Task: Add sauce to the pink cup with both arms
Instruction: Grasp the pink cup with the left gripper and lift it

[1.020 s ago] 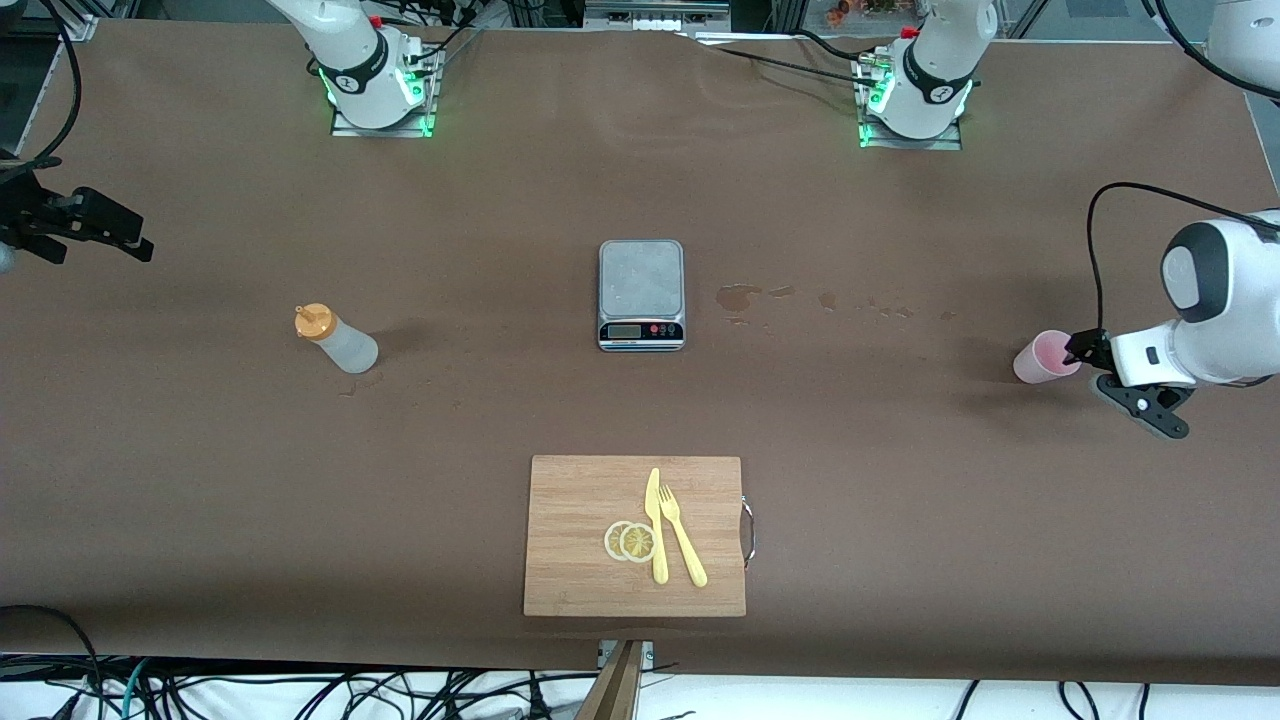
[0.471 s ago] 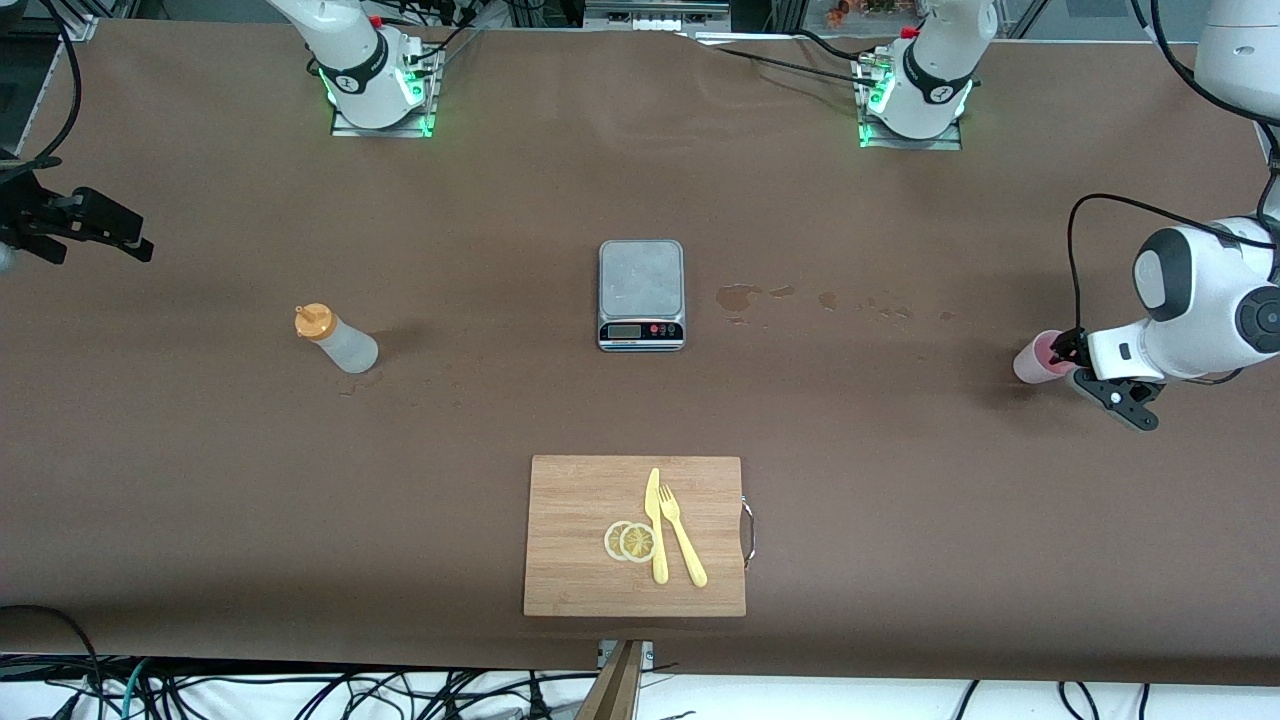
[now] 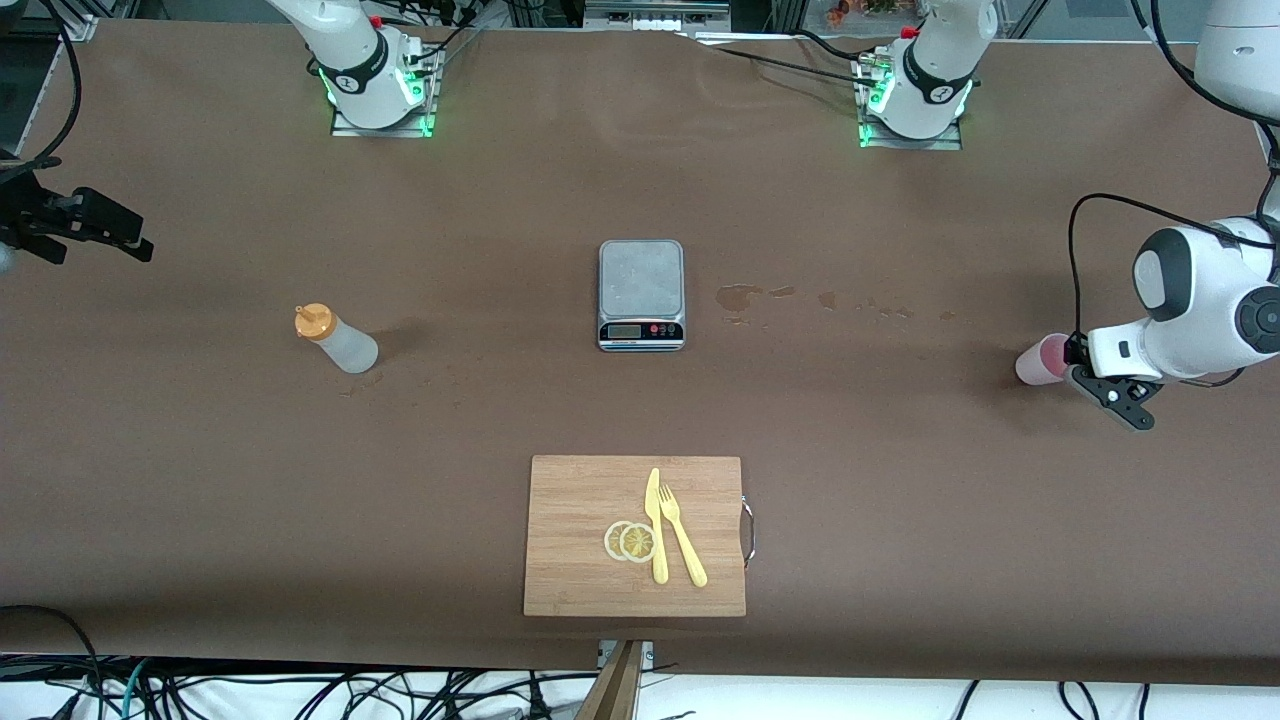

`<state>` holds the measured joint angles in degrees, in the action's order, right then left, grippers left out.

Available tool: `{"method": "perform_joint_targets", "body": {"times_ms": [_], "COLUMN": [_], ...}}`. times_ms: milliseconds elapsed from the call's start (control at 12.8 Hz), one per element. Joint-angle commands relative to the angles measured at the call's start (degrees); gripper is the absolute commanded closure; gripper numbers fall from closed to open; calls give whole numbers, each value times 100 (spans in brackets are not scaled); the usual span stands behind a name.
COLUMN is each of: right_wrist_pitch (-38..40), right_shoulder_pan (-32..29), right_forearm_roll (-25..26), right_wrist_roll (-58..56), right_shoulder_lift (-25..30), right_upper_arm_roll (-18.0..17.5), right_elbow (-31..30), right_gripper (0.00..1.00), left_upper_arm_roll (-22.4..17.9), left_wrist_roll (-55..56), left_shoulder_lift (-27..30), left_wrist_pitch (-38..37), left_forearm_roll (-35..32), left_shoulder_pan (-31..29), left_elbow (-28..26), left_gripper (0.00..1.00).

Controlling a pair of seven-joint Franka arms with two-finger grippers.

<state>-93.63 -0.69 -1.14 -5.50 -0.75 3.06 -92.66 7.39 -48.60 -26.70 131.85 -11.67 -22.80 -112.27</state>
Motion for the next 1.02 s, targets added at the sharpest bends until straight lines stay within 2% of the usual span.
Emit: {"method": "perform_joint_targets", "body": {"times_ms": [0, 157, 392, 784, 941], "right_wrist_pitch": [-6, 2, -6, -6, -6], "right_shoulder_pan": [-19, -19, -19, -19, -19], "right_forearm_roll": [-18, -18, -18, -18, -18], "right_wrist_roll": [31, 31, 31, 31, 31], "right_shoulder_lift": [4, 4, 4, 4, 4], "right_upper_arm_roll": [-16, -16, -16, -16, -16], "right_elbow": [37, 29, 37, 37, 37], "right_gripper": [0, 0, 0, 0, 0], "left_upper_arm_roll": [96, 288, 1052, 2563, 3178], "left_wrist_roll": [8, 26, 78, 2385, 3596], "left_shoulder_lift": [68, 156, 384, 394, 368], "left_wrist_pitch": [-89, -395, -590, -1687, -1847], "left_forearm_roll": [-152, -82, -81, -73, -64], "left_shoulder_pan": [-32, -14, -14, -14, 3], "left_elbow": [73, 266, 303, 679, 689], "left_gripper": [100, 100, 100, 100, 100]}}
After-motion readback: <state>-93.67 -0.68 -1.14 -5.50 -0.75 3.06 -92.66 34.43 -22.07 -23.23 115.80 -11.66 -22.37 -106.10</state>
